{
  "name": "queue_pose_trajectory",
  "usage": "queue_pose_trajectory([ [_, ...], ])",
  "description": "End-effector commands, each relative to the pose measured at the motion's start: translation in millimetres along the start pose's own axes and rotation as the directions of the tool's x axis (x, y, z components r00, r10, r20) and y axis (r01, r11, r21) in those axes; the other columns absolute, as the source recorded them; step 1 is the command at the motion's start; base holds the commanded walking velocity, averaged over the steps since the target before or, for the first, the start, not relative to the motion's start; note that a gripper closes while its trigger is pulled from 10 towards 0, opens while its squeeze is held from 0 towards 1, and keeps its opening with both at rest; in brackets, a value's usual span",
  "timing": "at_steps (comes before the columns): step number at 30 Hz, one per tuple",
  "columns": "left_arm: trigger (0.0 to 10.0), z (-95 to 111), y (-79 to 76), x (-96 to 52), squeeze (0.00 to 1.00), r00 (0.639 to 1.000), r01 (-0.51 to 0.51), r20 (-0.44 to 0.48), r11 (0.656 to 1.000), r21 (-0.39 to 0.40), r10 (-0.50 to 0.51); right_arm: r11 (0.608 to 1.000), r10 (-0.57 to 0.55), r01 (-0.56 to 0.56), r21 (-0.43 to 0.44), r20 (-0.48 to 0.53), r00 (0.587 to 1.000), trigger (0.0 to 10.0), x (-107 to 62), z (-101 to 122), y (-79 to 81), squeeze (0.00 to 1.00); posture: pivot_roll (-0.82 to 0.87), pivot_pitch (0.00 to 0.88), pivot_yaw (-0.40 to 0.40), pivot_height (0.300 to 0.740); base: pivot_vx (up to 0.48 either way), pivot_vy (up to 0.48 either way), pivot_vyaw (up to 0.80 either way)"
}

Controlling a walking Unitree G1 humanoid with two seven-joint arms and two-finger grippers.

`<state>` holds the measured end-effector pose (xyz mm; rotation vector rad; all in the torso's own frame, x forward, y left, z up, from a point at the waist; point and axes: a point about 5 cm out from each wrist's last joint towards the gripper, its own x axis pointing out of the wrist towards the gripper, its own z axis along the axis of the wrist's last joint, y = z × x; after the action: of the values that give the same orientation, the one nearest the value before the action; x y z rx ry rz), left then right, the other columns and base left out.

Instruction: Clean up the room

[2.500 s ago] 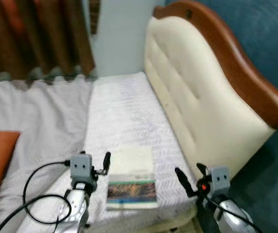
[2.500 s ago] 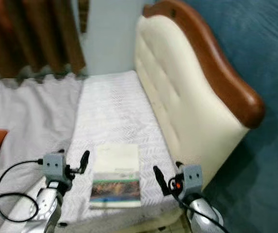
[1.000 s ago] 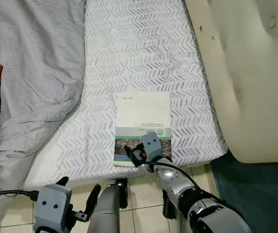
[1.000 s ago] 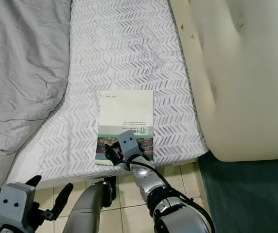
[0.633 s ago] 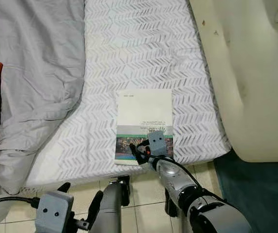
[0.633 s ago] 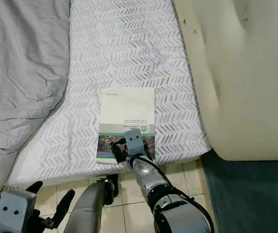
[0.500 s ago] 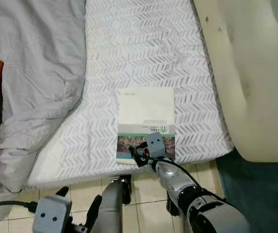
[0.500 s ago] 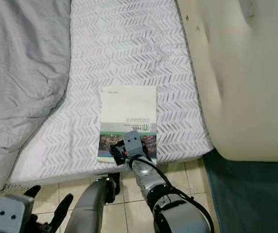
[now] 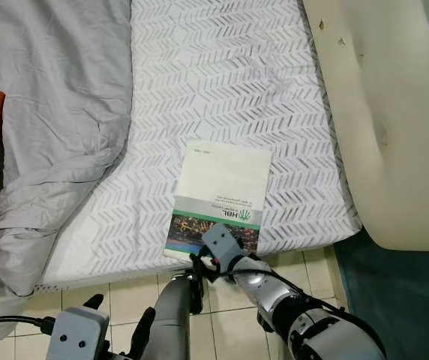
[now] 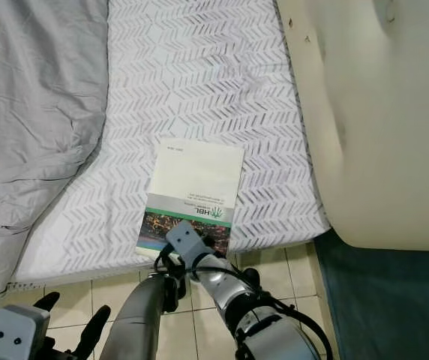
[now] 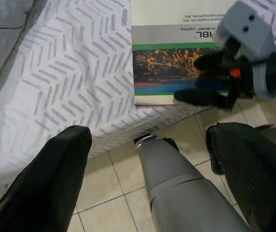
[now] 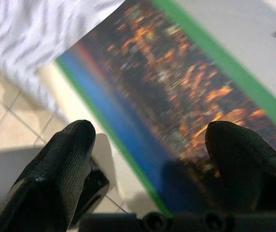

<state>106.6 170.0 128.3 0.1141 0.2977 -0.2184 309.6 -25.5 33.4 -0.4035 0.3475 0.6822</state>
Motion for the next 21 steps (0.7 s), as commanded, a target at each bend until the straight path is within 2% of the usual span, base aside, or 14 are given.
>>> queue_pose_trajectory([
  [1, 10.0, -5.4, 0.9, -4.1, 0.0, 0.999, -0.011, -0.041, 1.0, -0.009, 0.011, 0.998, 0.06, -0.06, 0.002, -0.064, 0.996, 10.0, -3.2, -19.8, 23.6, 0.0, 0.3, 0.702, 0.089, 0.74, 0.0, 0.0, 0.0],
  [6, 10.0, -8.4, -0.8, -0.7, 0.0, 0.999, -0.011, -0.044, 1.0, -0.025, 0.01, 0.99, 0.03, -0.038, -0.137, -0.058, 0.998, 10.0, -6.7, -19.5, 0.6, 0.0, 0.27, 0.701, 0.07, 0.74, 0.0, 0.0, 0.0],
  [8, 10.0, -8.6, -1.0, 0.1, 0.0, 0.999, -0.011, -0.043, 1.0, -0.027, 0.01, 0.987, 0.024, -0.032, -0.157, -0.051, 0.998, 10.0, -6.6, -17.4, -2.4, 0.0, 0.27, 0.702, 0.07, 0.74, 0.0, 0.0, 0.0],
  [9, 10.0, -7.6, -1.2, 2.0, 0.0, 0.999, -0.015, -0.035, 0.999, -0.029, 0.014, 0.984, -0.007, 0.006, -0.177, -0.005, 1.0, 10.0, -4.9, -7.1, -9.8, 0.0, 0.26, 0.707, 0.064, 0.74, 0.0, 0.0, 0.0],
  [11, 10.0, -6.9, -1.2, 2.6, 0.0, 0.999, -0.018, -0.03, 0.999, -0.03, 0.017, 0.984, -0.024, 0.027, -0.177, 0.021, 0.999, 10.0, -4.2, -1.6, -13.3, 0.0, 0.26, 0.708, 0.062, 0.74, 0.0, 0.0, 0.0],
  [12, 10.0, -6.1, -1.3, 2.9, 0.0, 0.999, -0.019, -0.026, 0.999, -0.03, 0.018, 0.986, -0.05, 0.058, -0.157, 0.059, 0.997, 10.0, -3.6, 5.6, -17.9, 0.0, 0.26, 0.709, 0.06, 0.74, 0.0, 0.0, 0.0],
  [15, 10.0, -5.5, -2.8, 1.3, 0.0, 1.0, -0.019, -0.023, 0.999, -0.035, 0.019, 0.988, -0.145, 0.152, -0.023, 0.196, 0.97, 10.0, -4.1, 28.8, -33.4, 0.0, 0.26, 0.707, 0.056, 0.74, 0.0, 0.0, 0.0],
  [16, 10.0, -6.4, -3.8, 0.4, 0.0, 0.999, -0.019, -0.027, 0.999, -0.036, 0.018, 0.98, -0.197, 0.19, 0.056, 0.22, 0.955, 10.0, -5.7, 32.0, -40.1, 0.0, 0.25, 0.705, 0.058, 0.74, 0.0, 0.0, 0.0],
  [19, 10.0, -8.7, -4.7, -0.3, 0.0, 0.999, -0.017, -0.034, 0.999, -0.036, 0.016, 0.936, -0.296, 0.239, 0.258, 0.21, 0.932, 10.0, -10.0, 27.2, -51.0, 0.0, 0.24, 0.707, 0.05, 0.74, 0.0, 0.0, 0.0],
  [21, 10.0, -9.5, -4.9, 1.0, 0.0, 0.999, -0.019, -0.035, 0.999, -0.034, 0.018, 0.926, -0.305, 0.248, 0.283, 0.179, 0.935, 10.0, -12.4, 16.3, -50.4, 0.0, 0.24, 0.707, 0.048, 0.74, 0.0, 0.0, 0.0],
])
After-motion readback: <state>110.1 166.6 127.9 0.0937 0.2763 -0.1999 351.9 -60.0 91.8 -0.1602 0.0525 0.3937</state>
